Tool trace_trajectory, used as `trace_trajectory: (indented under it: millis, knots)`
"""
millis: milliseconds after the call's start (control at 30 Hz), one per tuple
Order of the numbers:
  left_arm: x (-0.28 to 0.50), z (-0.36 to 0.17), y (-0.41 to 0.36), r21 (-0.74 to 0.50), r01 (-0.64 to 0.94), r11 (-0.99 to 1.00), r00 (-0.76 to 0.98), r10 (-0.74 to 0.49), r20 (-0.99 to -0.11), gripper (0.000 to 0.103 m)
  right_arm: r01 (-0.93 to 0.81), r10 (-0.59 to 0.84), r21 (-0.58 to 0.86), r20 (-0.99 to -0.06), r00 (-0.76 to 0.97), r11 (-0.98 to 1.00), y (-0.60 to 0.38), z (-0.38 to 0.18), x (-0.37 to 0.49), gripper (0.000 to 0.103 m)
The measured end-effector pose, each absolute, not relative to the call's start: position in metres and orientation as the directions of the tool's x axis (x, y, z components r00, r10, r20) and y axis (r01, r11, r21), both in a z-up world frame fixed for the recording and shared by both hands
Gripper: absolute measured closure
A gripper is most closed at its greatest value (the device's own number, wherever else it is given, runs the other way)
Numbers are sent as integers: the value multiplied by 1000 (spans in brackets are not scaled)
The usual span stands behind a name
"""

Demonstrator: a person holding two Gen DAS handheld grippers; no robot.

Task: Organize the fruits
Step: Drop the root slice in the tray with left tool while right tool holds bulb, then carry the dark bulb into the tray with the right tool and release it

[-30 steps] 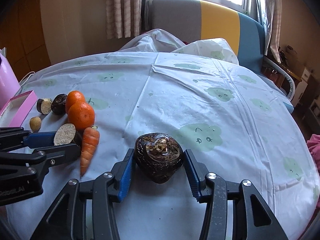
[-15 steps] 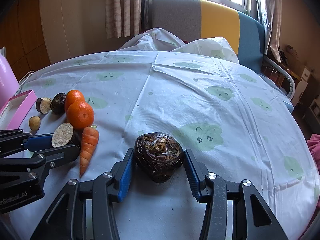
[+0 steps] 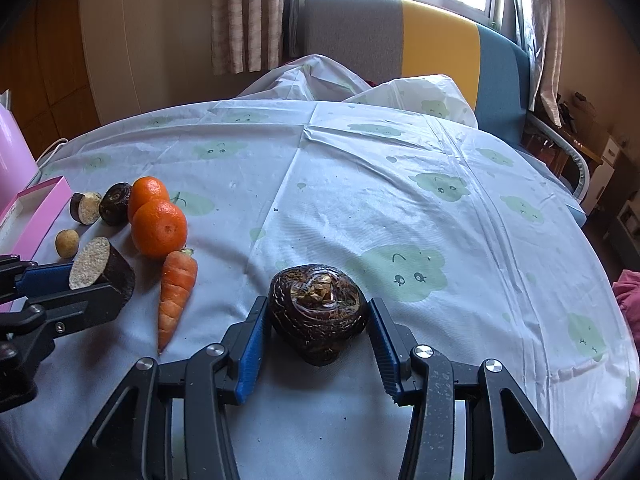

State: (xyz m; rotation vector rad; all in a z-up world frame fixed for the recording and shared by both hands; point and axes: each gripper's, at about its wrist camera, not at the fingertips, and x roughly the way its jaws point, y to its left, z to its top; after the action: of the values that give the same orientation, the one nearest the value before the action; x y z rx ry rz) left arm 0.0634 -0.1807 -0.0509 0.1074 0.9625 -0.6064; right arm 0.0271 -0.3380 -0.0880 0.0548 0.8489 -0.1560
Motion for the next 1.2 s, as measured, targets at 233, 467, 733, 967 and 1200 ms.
trace_trajectory:
  millis: [233,467,733,967,1200]
  knots:
    - [55,-23,-140,-188,482,856,477,-437,-763,67,159,-117,-16,-752,649,987,-338,-88,28,53]
    - [59,-10,-53,-144,293,945,584,-296,-756,67,157,-119,-22,-754,646,987,-337,-89,28,54]
    - [64,-34,32,-91,73,993,601,-117,-790,67,150,-152,-72,-755,638,986,-333,-90,31,54]
    - [54,-41,42,-82,41,996,619,-90,-780,67,165,-190,-109,-757,625,980,-328,-88,32,55]
    - [40,-26,41,-70,33,997,655,-74,-752,67,183,-211,-123,-759,616,975,-326,-87,33,55]
